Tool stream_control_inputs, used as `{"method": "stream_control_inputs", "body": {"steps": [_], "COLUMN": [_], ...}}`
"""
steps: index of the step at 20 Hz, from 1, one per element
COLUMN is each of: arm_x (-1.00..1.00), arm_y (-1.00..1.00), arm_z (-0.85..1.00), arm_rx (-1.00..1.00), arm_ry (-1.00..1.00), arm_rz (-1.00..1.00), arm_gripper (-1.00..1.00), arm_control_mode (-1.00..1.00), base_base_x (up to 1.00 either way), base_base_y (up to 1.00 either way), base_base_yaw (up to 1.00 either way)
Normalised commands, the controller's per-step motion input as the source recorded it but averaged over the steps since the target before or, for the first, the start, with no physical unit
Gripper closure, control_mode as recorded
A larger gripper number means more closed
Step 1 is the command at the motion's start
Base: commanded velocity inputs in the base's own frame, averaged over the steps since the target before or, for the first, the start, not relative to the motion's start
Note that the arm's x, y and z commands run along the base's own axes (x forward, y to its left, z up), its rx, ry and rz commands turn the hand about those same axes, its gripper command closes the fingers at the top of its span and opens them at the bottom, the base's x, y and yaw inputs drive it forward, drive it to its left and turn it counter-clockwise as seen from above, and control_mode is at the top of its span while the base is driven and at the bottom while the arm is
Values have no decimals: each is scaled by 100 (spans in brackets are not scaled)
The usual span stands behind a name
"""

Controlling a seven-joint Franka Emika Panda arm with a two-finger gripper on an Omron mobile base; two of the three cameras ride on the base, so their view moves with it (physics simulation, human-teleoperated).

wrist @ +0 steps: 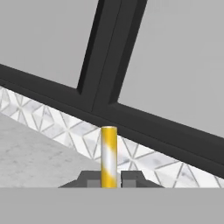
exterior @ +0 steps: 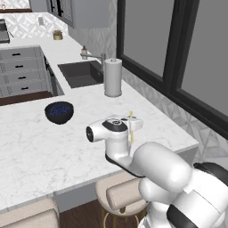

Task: Take a straw from the drawer in front and place it inside the glass cup on the dining counter.

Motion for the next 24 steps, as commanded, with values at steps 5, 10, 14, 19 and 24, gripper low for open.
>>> {"method": "stream_control_inputs", "body": {"steps": [5,10,14,19,24], "arm_x": [34,13,16,31,18], "arm_y": [39,53,20,2,0], "arm_z": [-8,-17,-23,-21,-11], "arm_rx": [-3,-2,-4,-2,0], "arm_ry": [2,4,2,0,0], "arm_rz": [1,1,0,0,0], "arm_gripper": [100,100,100,100,100], "arm_control_mode": [-100,-100,-100,-100,-100], "base_base_x": [0,0,0,0,0], "base_base_y": [0,0,0,0,0], "base_base_yaw": [0,0,0,0,0]}}
